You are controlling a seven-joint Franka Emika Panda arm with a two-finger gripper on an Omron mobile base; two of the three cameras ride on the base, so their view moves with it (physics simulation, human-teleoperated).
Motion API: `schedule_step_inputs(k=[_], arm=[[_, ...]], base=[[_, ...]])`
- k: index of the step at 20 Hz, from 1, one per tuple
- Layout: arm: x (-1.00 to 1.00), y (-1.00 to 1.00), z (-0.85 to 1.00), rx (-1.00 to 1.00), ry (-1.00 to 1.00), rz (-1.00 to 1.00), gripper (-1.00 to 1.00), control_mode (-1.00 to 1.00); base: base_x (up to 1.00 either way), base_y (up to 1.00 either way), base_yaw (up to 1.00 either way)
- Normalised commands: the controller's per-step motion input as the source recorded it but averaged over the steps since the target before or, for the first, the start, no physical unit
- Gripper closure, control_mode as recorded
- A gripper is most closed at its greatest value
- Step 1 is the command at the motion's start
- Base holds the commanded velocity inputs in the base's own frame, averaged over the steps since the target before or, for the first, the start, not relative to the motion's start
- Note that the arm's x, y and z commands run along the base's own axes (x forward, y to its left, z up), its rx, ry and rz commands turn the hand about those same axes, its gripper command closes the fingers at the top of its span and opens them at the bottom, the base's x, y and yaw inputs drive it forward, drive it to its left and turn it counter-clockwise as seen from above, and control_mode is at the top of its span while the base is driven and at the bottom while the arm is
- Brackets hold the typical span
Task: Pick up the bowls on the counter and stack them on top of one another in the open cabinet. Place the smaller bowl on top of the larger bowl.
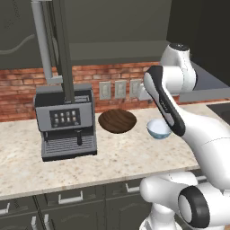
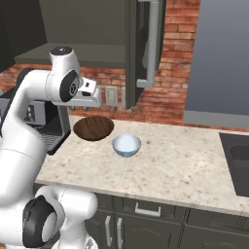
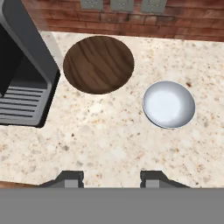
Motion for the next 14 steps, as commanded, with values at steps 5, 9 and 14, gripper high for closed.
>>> schedule_step_inputs(k=[5, 9, 14], arm=[[-0.01, -0.26, -0.01, 0.01, -0.02, 0.00, -1.00, -1.00], [0.00, -0.45, -0.08, 0.00, 0.00, 0.00, -1.00, -1.00], [0.06, -0.18, -0.19, -0.03, 0.00, 0.05, -1.00, -1.00]], base=[[0.00, 0.00, 0.00], [0.00, 0.00, 0.00], [0.00, 0.00, 0.00]])
